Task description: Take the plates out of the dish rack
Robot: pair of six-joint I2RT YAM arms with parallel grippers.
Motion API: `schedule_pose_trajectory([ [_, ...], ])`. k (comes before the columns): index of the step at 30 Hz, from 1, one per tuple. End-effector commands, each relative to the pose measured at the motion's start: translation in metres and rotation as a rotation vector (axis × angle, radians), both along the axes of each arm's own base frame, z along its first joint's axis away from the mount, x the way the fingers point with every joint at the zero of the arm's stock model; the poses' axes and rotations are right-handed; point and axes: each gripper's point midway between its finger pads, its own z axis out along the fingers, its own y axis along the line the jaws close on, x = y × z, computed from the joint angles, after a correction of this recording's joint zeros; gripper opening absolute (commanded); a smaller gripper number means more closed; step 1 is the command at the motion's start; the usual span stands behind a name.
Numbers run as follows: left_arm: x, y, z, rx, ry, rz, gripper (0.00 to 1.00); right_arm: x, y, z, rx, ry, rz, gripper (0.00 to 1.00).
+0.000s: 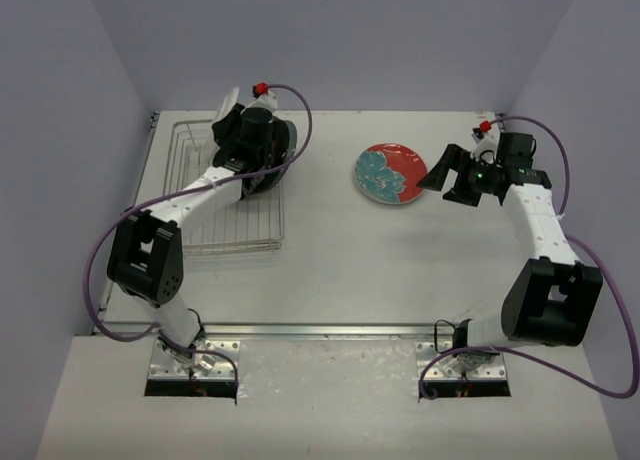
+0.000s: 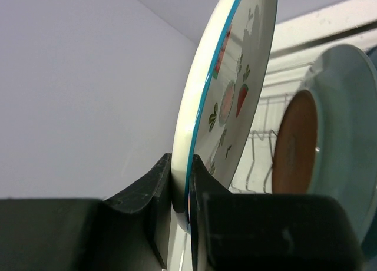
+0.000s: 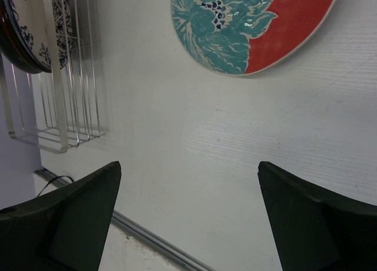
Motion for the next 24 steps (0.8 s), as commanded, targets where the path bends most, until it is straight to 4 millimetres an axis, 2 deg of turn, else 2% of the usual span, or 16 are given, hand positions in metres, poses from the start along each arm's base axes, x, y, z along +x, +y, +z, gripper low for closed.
schedule_pose_trajectory([
  [1,-0.025,0.022,0.123,-0.052,-0.338,0.103,0.00,0.005,0.007,0.020,0.004,-0.088,0.026,0.99],
  [6,-0.037,0.018,0.157,-0.180,-0.381,0.033,0.00,0.003,0.021,0.028,0.042,-0.110,0.078,0.99],
  [7,-0.039,0.017,0.151,-0.178,-0.343,0.026,0.00,0.003,0.022,0.029,0.045,-0.115,0.085,0.99],
  [8,-0.041,0.014,0.155,-0.228,-0.348,-0.007,0.00,0.002,0.027,0.031,0.058,-0.125,0.102,0.99],
  [12,-0.057,-0.003,0.152,-0.527,-0.296,-0.186,0.00,-0.003,0.046,0.051,0.104,-0.212,0.184,0.99],
  [16,-0.082,-0.052,0.155,-0.880,-0.144,-0.549,0.00,-0.010,0.062,0.072,0.151,-0.294,0.259,0.99],
  [17,-0.091,-0.062,0.155,-0.932,-0.110,-0.623,0.00,-0.010,0.065,0.077,0.154,-0.323,0.268,0.99],
  [19,-0.116,-0.095,0.153,-1.026,-0.019,-0.807,0.00,-0.013,0.073,0.090,0.164,-0.373,0.292,0.99],
  [22,-0.141,-0.122,0.148,-1.139,0.069,-0.933,0.00,-0.016,0.084,0.103,0.179,-0.425,0.317,0.99],
  [24,-0.160,-0.144,0.144,-1.224,0.155,-1.062,0.00,-0.020,0.099,0.109,0.195,-0.444,0.355,0.99],
])
